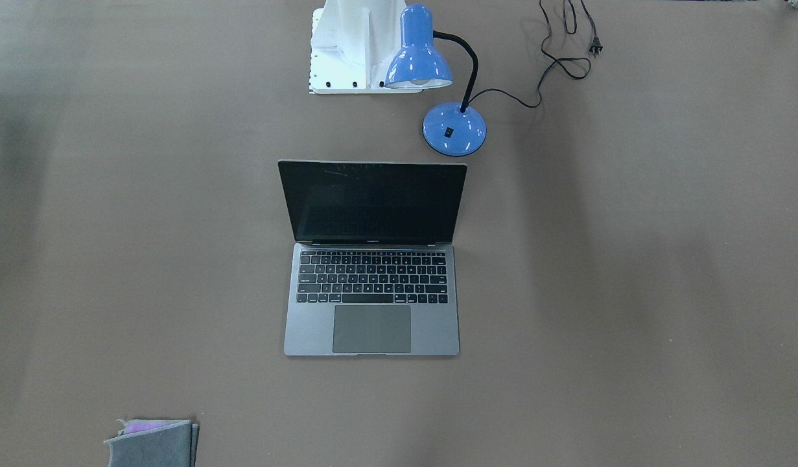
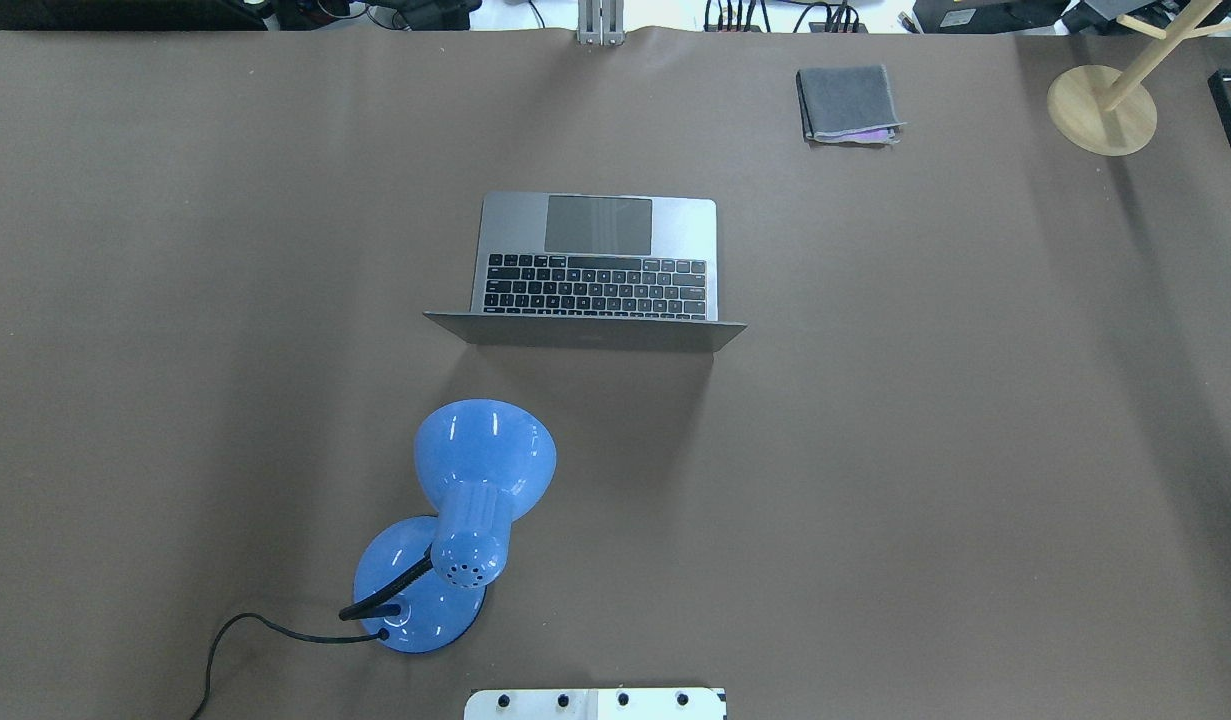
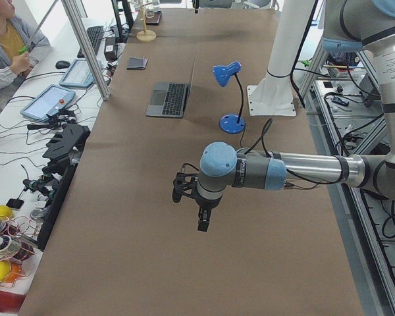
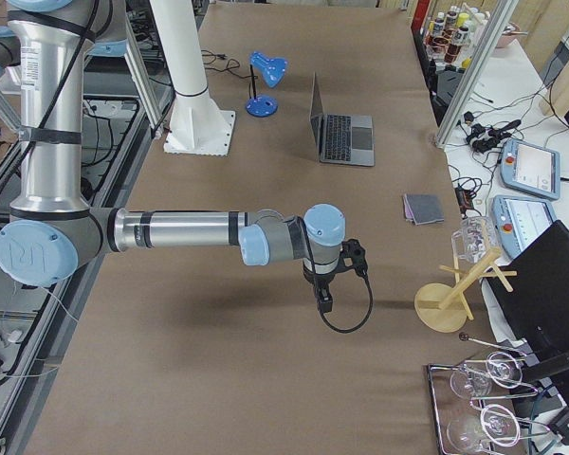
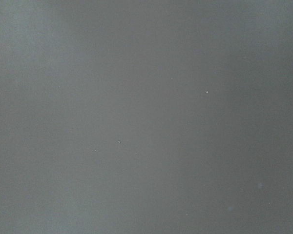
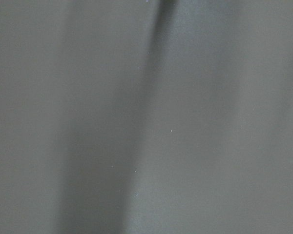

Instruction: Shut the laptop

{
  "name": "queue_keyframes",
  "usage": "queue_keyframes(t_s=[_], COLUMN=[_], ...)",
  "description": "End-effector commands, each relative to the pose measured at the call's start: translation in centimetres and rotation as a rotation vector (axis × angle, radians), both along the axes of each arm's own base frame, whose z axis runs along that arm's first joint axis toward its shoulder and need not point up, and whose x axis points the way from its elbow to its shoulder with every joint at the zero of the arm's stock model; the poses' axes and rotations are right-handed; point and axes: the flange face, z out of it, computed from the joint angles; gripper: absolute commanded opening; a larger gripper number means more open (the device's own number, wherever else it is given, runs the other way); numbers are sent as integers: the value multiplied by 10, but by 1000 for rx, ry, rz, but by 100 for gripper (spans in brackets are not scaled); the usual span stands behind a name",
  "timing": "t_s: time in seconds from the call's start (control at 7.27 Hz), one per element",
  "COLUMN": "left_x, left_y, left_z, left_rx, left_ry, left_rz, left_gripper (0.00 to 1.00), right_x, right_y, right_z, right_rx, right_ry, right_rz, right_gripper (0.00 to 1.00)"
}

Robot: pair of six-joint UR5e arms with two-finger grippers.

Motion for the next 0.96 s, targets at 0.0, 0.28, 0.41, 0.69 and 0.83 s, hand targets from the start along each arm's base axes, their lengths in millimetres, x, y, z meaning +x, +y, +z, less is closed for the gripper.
queue_keyframes(t_s=[0.0, 0.28, 0.41, 0.69, 0.83], left_x=[1, 1, 1, 1, 1], left_y=[6, 6, 7, 5, 2], left_z=[5, 6, 5, 5, 0], left_rx=[-3, -4, -4, 0, 24], left_ry=[3, 2, 5, 11, 8], left_rz=[4, -3, -2, -2, -2], left_gripper=[98, 98, 98, 98, 98], right_x=[-3, -6, -8, -20, -21], right_y=[-1, -1, -3, -3, -7], right_z=[-2, -3, -6, -13, -18], right_rx=[1, 0, 3, 9, 17], right_ry=[-13, -20, -24, -57, -61], right_rz=[-5, -11, -13, -39, -40], right_gripper=[100, 100, 100, 100, 100])
